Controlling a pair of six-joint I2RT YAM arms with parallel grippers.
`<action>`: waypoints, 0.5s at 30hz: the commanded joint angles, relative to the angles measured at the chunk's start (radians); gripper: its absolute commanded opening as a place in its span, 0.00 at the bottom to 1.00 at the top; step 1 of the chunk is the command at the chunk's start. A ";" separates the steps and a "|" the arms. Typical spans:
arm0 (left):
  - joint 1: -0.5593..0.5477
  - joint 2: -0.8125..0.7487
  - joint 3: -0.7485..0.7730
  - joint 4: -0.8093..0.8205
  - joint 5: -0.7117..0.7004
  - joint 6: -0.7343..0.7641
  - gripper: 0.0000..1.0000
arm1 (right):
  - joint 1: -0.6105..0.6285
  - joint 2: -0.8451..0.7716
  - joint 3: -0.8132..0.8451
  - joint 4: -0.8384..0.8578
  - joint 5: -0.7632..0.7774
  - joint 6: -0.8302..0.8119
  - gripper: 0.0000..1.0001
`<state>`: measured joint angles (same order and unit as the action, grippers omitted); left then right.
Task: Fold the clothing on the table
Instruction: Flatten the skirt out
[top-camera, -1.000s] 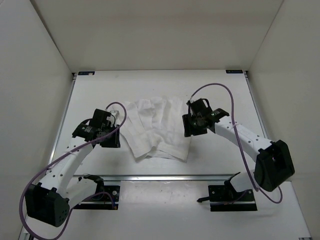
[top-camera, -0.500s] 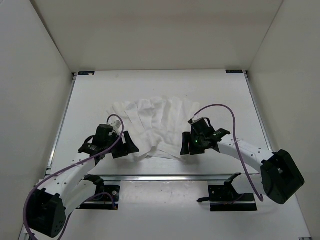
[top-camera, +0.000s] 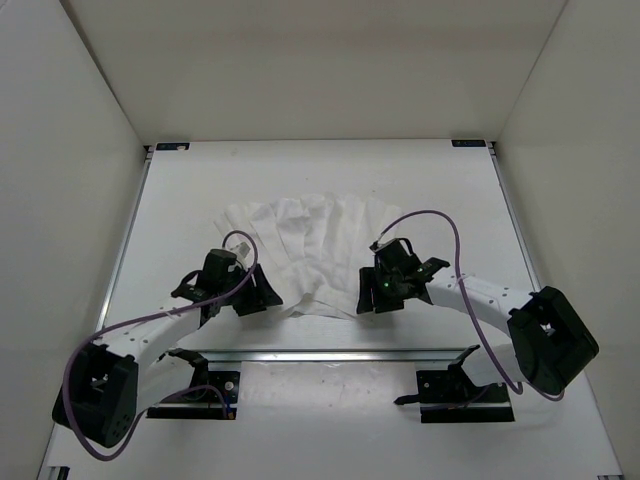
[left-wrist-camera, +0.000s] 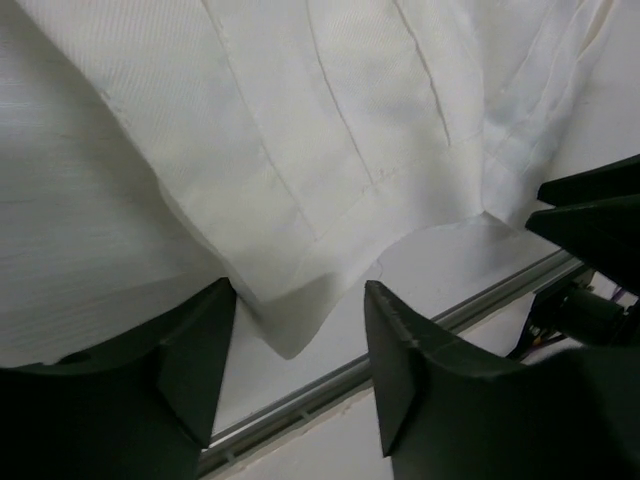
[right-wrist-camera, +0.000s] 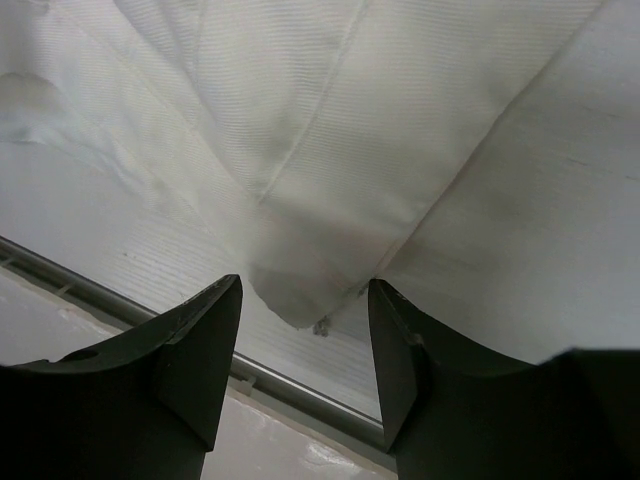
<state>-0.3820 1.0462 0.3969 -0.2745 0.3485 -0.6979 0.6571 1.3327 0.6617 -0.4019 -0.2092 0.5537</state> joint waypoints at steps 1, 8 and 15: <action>-0.011 0.012 -0.021 0.089 0.009 -0.011 0.61 | 0.010 -0.023 0.019 -0.040 0.063 0.014 0.51; -0.012 0.020 -0.043 0.121 0.026 -0.020 0.29 | 0.022 -0.026 0.030 -0.089 0.123 0.019 0.51; -0.012 0.000 -0.055 0.126 0.021 -0.026 0.00 | 0.013 0.049 0.047 -0.055 0.088 0.006 0.23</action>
<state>-0.3904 1.0679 0.3428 -0.1715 0.3573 -0.7242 0.6716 1.3521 0.6651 -0.4782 -0.1303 0.5579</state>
